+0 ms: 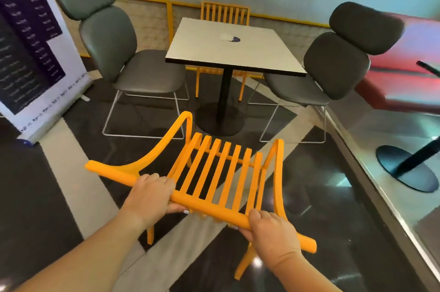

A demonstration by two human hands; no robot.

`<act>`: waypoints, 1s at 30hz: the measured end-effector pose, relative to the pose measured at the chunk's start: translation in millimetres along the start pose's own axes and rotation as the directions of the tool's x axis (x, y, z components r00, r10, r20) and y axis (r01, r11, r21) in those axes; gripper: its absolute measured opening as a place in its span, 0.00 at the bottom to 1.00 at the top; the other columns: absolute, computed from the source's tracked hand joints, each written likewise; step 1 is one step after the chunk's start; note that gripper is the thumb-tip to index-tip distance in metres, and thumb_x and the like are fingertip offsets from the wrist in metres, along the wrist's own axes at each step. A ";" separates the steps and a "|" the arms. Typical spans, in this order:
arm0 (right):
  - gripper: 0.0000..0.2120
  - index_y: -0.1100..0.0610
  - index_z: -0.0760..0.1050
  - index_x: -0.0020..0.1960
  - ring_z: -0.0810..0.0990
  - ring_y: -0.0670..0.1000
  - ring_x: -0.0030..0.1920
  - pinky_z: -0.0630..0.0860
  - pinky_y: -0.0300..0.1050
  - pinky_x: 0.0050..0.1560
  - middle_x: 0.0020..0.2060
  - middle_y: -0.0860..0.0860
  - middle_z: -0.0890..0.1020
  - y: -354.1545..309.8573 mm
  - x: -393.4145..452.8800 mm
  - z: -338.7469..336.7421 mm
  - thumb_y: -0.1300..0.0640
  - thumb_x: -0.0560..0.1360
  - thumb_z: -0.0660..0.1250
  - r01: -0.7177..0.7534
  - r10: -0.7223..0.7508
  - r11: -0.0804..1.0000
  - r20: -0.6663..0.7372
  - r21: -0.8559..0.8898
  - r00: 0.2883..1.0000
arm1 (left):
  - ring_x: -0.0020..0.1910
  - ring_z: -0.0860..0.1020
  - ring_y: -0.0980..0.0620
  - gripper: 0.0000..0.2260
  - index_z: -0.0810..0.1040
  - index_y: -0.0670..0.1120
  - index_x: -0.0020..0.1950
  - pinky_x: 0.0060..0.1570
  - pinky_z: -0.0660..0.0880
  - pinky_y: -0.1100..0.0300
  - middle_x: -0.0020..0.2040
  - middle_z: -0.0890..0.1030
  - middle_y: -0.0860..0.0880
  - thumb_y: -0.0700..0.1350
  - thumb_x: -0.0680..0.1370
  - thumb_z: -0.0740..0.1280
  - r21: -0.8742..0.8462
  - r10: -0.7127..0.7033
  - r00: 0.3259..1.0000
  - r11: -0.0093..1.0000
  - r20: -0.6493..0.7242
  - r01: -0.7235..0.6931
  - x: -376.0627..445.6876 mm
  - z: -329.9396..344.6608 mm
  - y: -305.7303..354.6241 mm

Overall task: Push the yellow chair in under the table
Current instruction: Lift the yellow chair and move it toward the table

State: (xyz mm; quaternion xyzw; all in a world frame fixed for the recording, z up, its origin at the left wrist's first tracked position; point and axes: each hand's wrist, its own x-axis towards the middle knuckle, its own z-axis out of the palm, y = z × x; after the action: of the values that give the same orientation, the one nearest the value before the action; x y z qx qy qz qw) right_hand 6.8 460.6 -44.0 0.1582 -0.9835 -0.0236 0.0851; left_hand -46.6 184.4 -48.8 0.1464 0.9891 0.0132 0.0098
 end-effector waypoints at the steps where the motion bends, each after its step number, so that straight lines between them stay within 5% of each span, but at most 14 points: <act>1: 0.23 0.52 0.70 0.27 0.72 0.48 0.17 0.64 0.37 0.15 0.18 0.49 0.73 19.4 -1.0 0.8 0.41 0.51 0.80 0.029 -0.029 1.000 0.011 -0.006 1.000 | 0.38 0.68 0.57 0.23 0.65 0.55 0.38 0.43 0.64 0.60 0.37 0.71 0.58 0.74 0.65 0.55 -0.004 -0.029 0.999 1.000 -0.018 0.029 1.1 1.4 17.2; 7: 0.22 0.52 0.71 0.28 0.74 0.47 0.19 0.68 0.38 0.15 0.18 0.49 0.74 111.2 -0.8 4.6 0.40 0.52 0.79 0.128 -0.125 0.991 0.073 -0.029 0.989 | 0.40 0.65 0.57 0.22 0.69 0.54 0.44 0.43 0.61 0.61 0.41 0.74 0.56 0.71 0.69 0.54 -0.086 -0.049 0.998 0.995 -0.043 0.045 8.6 8.2 87.7; 13: 0.21 0.53 0.73 0.30 0.74 0.49 0.20 0.71 0.43 0.18 0.21 0.49 0.75 155.9 11.3 3.3 0.41 0.53 0.79 0.117 -0.111 0.992 0.121 -0.042 0.986 | 0.43 0.73 0.55 0.20 0.72 0.54 0.46 0.47 0.66 0.59 0.41 0.75 0.57 0.68 0.71 0.56 -0.089 -0.119 0.991 0.990 -0.062 0.113 10.2 -2.8 79.7; 16: 0.21 0.53 0.74 0.36 0.78 0.51 0.28 0.75 0.45 0.28 0.29 0.49 0.79 157.4 17.8 5.7 0.34 0.64 0.69 0.084 -0.079 0.996 0.197 -0.018 0.977 | 0.36 0.76 0.54 0.21 0.75 0.53 0.39 0.39 0.72 0.58 0.35 0.76 0.57 0.67 0.70 0.53 -0.062 -0.055 0.985 0.997 -0.163 0.046 13.0 -4.5 82.2; 20: 0.21 0.51 0.72 0.32 0.76 0.49 0.24 0.72 0.42 0.24 0.24 0.48 0.77 175.7 36.8 10.9 0.34 0.62 0.71 0.092 -0.089 0.996 0.209 -0.007 0.974 | 0.42 0.72 0.56 0.19 0.73 0.55 0.44 0.45 0.68 0.59 0.40 0.75 0.59 0.68 0.72 0.54 -0.121 -0.091 0.992 0.989 -0.083 0.080 34.4 -4.6 84.5; 25: 0.21 0.47 0.67 0.42 0.78 0.48 0.38 0.71 0.41 0.37 0.36 0.44 0.76 208.8 77.8 24.0 0.30 0.71 0.53 0.066 -0.069 0.998 0.229 0.022 0.971 | 0.41 0.68 0.59 0.15 0.67 0.58 0.43 0.44 0.62 0.62 0.39 0.70 0.61 0.69 0.71 0.55 -0.137 -0.089 0.995 0.987 -0.046 0.082 86.5 -1.6 84.0; 30: 0.20 0.47 0.67 0.41 0.77 0.47 0.35 0.72 0.40 0.36 0.33 0.44 0.71 245.2 132.0 39.7 0.31 0.71 0.54 0.080 -0.083 0.997 0.258 0.024 0.963 | 0.43 0.68 0.60 0.12 0.65 0.60 0.43 0.46 0.63 0.61 0.41 0.71 0.62 0.68 0.72 0.55 -0.163 -0.095 0.995 0.983 -0.029 0.089 153.3 0.0 77.0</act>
State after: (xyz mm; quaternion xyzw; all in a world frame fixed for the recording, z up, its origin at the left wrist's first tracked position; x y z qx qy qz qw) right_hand -198.9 652.4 -43.9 0.1947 -0.9789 -0.0409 -0.0459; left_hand -171.0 302.5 -48.9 0.0989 0.9905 0.0953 0.0042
